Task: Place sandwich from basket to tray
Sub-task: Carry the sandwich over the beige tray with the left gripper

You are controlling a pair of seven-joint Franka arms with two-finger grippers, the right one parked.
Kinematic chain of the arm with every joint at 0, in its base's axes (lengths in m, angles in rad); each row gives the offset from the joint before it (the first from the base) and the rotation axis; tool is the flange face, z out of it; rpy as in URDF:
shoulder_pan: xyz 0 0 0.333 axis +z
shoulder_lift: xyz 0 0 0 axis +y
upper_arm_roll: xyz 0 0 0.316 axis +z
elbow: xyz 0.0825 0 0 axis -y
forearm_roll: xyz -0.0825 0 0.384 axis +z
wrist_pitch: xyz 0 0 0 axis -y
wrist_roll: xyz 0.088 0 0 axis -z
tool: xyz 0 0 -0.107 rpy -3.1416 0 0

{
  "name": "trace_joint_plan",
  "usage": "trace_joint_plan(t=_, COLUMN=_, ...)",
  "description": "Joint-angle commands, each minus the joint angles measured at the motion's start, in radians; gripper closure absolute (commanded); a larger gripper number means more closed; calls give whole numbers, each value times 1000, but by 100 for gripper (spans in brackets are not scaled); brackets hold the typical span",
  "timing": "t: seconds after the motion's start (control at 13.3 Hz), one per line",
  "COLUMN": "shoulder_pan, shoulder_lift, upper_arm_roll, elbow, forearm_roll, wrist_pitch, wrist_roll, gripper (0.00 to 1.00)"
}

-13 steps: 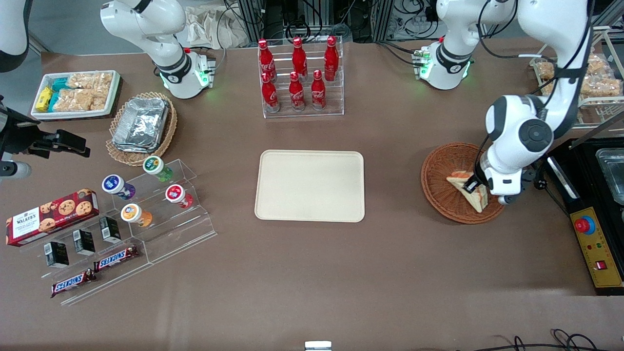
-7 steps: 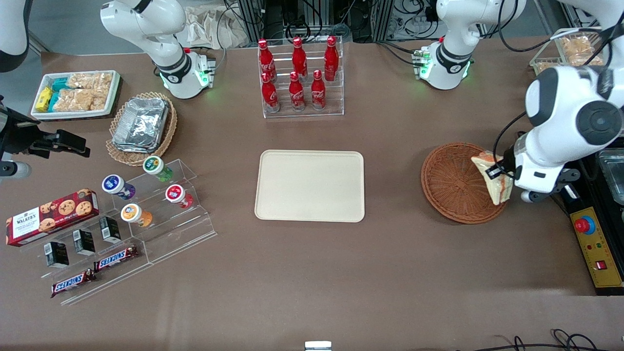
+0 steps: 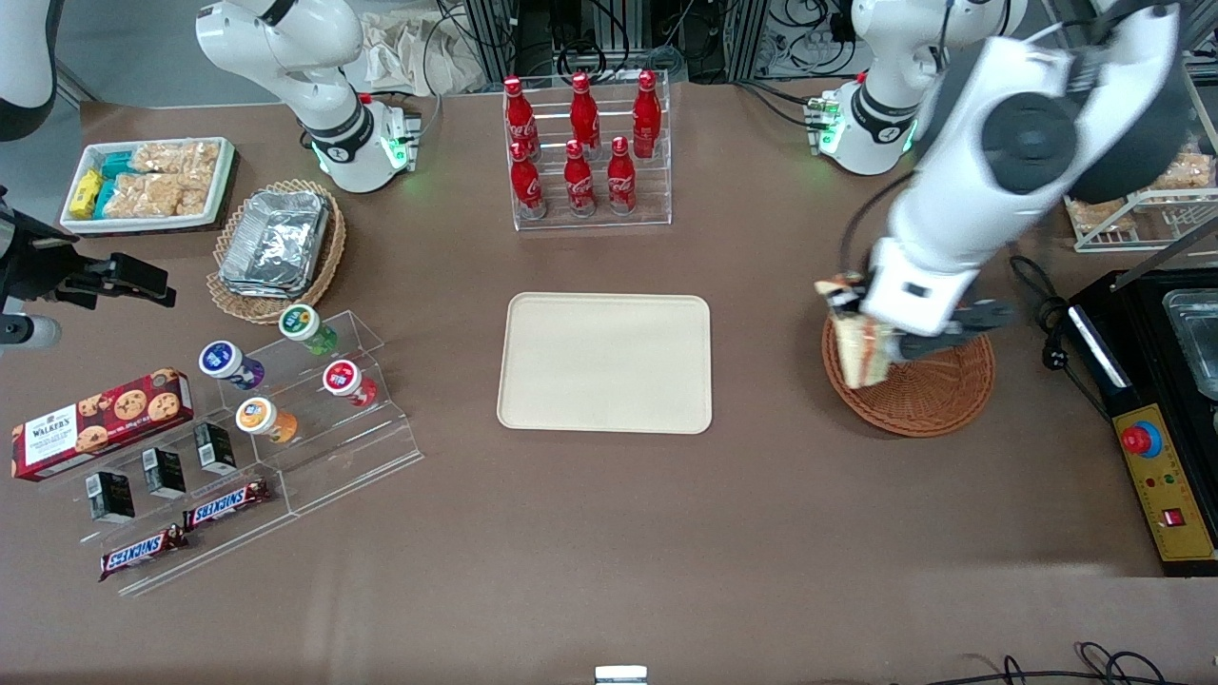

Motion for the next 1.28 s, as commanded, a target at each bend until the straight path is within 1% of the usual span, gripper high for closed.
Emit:
trace_joint_plan(t=0.0, shoulder_pan=-109, shoulder_lift=137, upper_arm_roll=-19, elbow=38, forearm_roll=55, wrist_pitch=95, wrist_roll=-58, gripper=100)
trace_joint_plan(t=0.08, shoulder_pan=-138, shoulder_lift=188, upper_arm_roll=-20, elbow=40, forearm_roll=90, wrist_pitch=140, wrist_roll=-65, gripper=100)
trace_joint_plan(t=0.45, shoulder_pan=-215, shoulder_lift=372, upper_arm_roll=-17, elbow=27, forearm_roll=118, wrist_pitch=370, wrist_roll=-72, gripper=100)
trace_joint_plan(t=0.53, shoulder_pan=-230, shoulder_lift=406, upper_arm_roll=-16, elbow=29, forearm_roll=146, wrist_pitch=395, wrist_roll=-84, gripper=100)
trace_joint_plan(t=0.68, shoulder_pan=-261, shoulder_lift=451, upper_arm_roll=-17, elbow=29, forearm_roll=240, wrist_pitch=426, wrist_roll=-167, gripper=100)
trace_joint_plan(t=0.75, shoulder_pan=-276, shoulder_lift=468, upper_arm_roll=-16, elbow=27, forearm_roll=259, wrist_pitch=439, wrist_roll=-187, gripper=100)
trace_joint_plan(t=0.98, shoulder_pan=-289, shoulder_lift=500, upper_arm_roll=-16, elbow=27, forearm_roll=279, wrist_pitch=446, wrist_roll=-204, gripper=100)
trace_joint_plan(t=1.05, shoulder_pan=-289, shoulder_lift=505, upper_arm_roll=-16, elbow=26, forearm_roll=284, wrist_pitch=446, wrist_roll=-204, gripper=99)
trace_joint_plan(t=1.13, shoulder_pan=-289, shoulder_lift=506, upper_arm_roll=-16, elbow=12, forearm_roll=296, wrist_pitch=447, wrist_roll=-210, gripper=92)
trace_joint_plan(t=1.2, shoulder_pan=-289, shoulder_lift=506, upper_arm_roll=-16, elbow=0, forearm_roll=310, wrist_pitch=447, wrist_roll=-220, gripper=88)
